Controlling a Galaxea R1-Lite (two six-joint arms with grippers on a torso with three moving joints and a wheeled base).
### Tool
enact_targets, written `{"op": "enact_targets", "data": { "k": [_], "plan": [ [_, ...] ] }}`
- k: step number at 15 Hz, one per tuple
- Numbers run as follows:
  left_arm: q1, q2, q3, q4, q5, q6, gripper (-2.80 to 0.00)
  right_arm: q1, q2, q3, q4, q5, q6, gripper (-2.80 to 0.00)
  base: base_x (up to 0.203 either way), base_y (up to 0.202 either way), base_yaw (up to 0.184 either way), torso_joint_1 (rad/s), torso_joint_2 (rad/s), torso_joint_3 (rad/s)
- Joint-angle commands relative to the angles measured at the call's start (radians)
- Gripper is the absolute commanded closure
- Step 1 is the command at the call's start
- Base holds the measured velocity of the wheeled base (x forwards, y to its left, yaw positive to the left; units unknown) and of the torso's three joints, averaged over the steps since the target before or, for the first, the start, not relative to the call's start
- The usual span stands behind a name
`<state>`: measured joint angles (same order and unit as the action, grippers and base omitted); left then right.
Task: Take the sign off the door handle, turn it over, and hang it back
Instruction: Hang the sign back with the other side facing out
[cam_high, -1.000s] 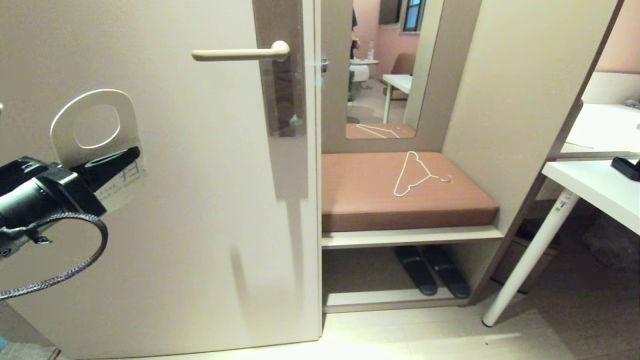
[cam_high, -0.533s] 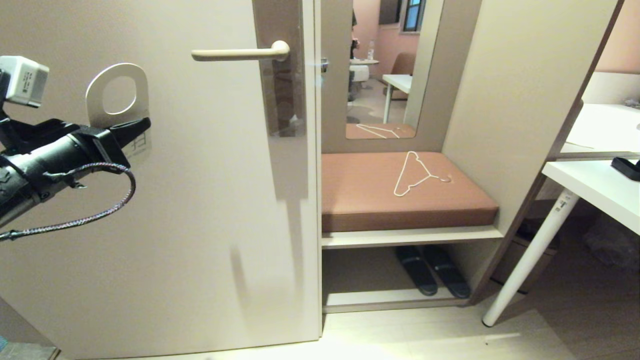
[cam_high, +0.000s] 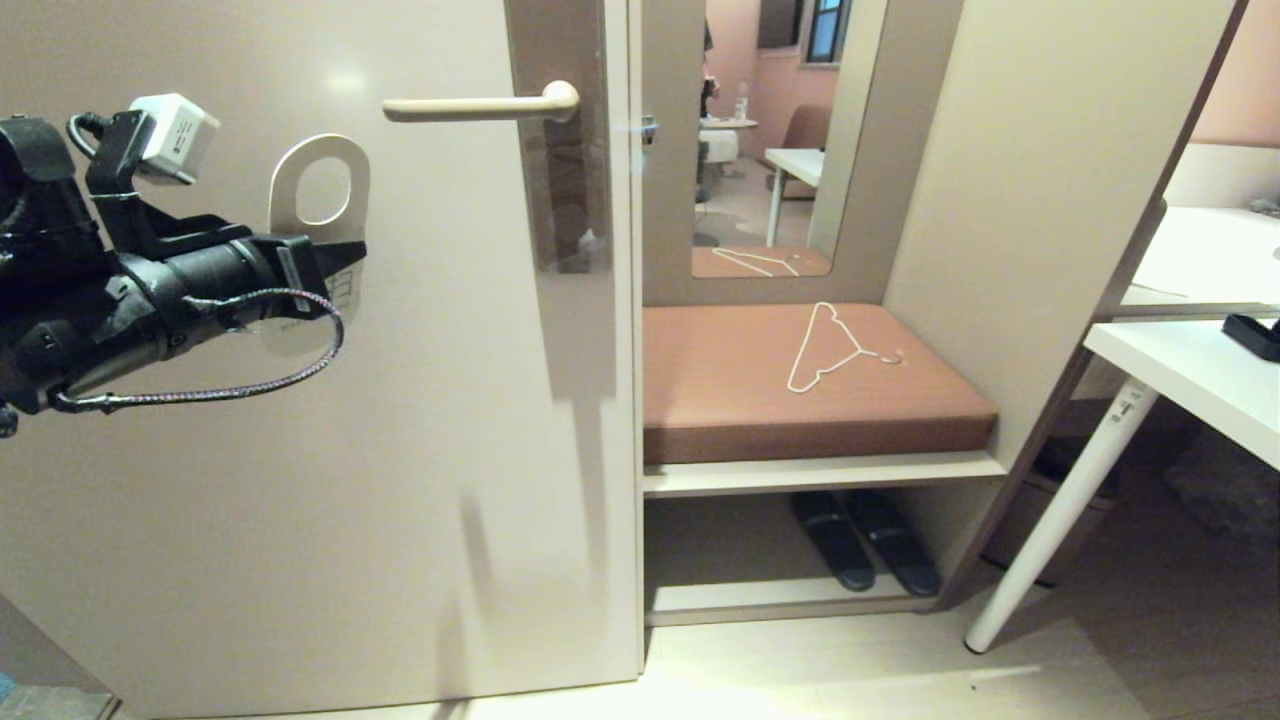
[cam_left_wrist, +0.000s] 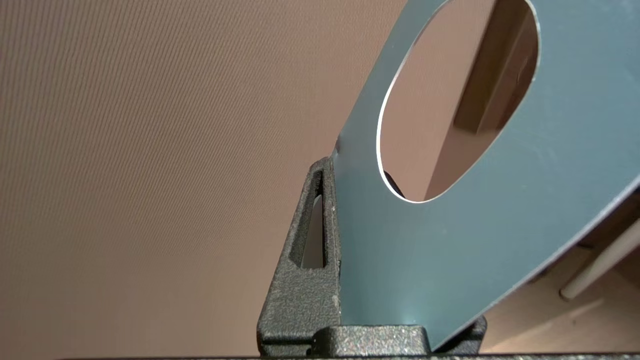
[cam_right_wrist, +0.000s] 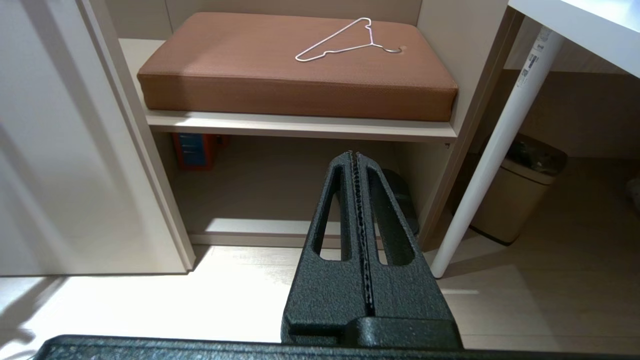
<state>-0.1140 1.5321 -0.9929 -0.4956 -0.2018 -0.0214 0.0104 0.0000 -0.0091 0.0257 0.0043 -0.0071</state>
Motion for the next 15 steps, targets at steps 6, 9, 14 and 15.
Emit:
{"op": "enact_targets", "data": {
  "k": [6,9,14,15],
  "plan": [
    [-0.053,0.029,-0.186,0.174,0.076,-0.081,0.0,0.0,0.002,0.0,0.0,0.0,-0.002,0.0,0.0,0.0,0.0,0.0,0.0,0.0],
    [-0.053,0.043,-0.259,0.256,0.109,-0.11,0.0,0.0,0.002,0.0,0.0,0.0,-0.004,0.0,0.0,0.0,0.0,0.0,0.0,0.0],
    [-0.068,0.047,-0.332,0.337,0.136,-0.121,0.0,0.0,0.002,0.0,0.0,0.0,-0.005,0.0,0.0,0.0,0.0,0.0,0.0,0.0],
    [-0.08,0.051,-0.348,0.353,0.148,-0.137,0.0,0.0,0.002,0.0,0.0,0.0,-0.005,0.0,0.0,0.0,0.0,0.0,0.0,0.0]
  ]
}}
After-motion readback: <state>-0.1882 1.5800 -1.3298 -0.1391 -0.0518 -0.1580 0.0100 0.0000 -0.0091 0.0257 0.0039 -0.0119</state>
